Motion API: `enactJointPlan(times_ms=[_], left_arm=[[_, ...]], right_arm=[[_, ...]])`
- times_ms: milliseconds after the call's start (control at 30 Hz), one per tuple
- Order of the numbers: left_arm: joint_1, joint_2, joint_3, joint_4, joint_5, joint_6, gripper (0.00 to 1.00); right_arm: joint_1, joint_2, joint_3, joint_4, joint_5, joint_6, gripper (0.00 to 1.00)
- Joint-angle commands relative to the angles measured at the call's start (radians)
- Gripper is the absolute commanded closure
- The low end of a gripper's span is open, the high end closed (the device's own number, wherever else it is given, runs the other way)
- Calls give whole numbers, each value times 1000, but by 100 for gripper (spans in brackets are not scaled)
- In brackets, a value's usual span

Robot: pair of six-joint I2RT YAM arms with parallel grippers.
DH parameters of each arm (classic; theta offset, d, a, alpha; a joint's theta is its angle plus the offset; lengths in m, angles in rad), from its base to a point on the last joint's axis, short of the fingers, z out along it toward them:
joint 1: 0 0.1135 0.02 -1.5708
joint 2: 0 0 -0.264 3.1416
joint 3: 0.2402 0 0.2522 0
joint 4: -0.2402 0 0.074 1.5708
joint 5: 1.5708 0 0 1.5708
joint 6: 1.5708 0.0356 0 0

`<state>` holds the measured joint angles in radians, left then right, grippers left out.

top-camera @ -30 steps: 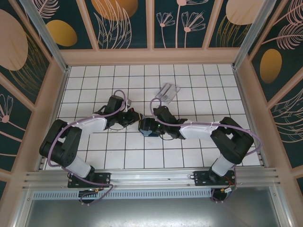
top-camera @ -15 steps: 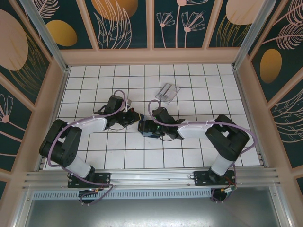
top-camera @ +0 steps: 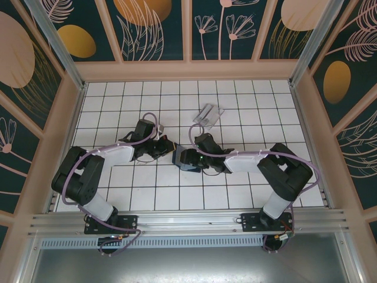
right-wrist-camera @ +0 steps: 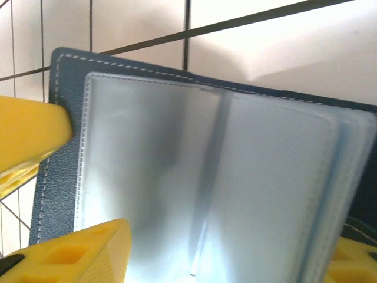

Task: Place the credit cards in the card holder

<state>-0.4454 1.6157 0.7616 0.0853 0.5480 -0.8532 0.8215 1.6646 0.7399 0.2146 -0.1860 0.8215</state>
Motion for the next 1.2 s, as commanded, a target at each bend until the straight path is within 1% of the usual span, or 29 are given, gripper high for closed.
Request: enactJointPlan(times_ms=[0,67,100,200,233,300,467,567,633,767,833,900,967,1000,1033,1067,1133,1167], left_arm=[[2,21,21,-11,4,26,100],[1,24,21,-3,15,24,89],[1,24,20,2,19,25,85],[1,21,14,27,39,17,76],[1,19,14,33,43,17,70],[1,17,14,36,44,15,68],[1,28,15,39,51,15,66],[1,38,16,45,58,13,52],[1,45,19,46,59,16,48],[1,69,29,45,72,20,47],[-1,70,23,77,100,16,40],[-1,63,18,103,124,15,36],[0,59,21,92,119,22,37],[-1,62,26,75,108,30,39],[0,66,30,58,96,34,44],[0,73,35,37,84,41,53],[-1,89,41,18,69,49,70],[-1,93,41,16,70,52,80]], right_arm=[[-18,-30,-18,42,-20,4,43],[-19,-26,-19,42,-22,5,45],[-20,-22,-19,45,-25,5,46],[-19,-10,-15,51,-32,7,47],[-19,-4,-13,50,-32,7,48],[-19,7,-5,42,-30,7,51],[-19,33,11,-6,8,24,52],[-18,43,28,-38,14,14,54],[-16,55,49,-74,30,6,54],[-3,65,72,-116,67,-7,49],[4,69,83,-132,76,-14,46],[9,76,97,-149,84,-22,44],[12,84,112,-166,91,-27,44],[14,90,119,-172,94,-31,44],[15,93,123,-178,98,-35,44],[18,95,127,-185,105,-37,45],[19,96,129,-190,111,-36,49],[19,94,126,-187,114,-32,51]])
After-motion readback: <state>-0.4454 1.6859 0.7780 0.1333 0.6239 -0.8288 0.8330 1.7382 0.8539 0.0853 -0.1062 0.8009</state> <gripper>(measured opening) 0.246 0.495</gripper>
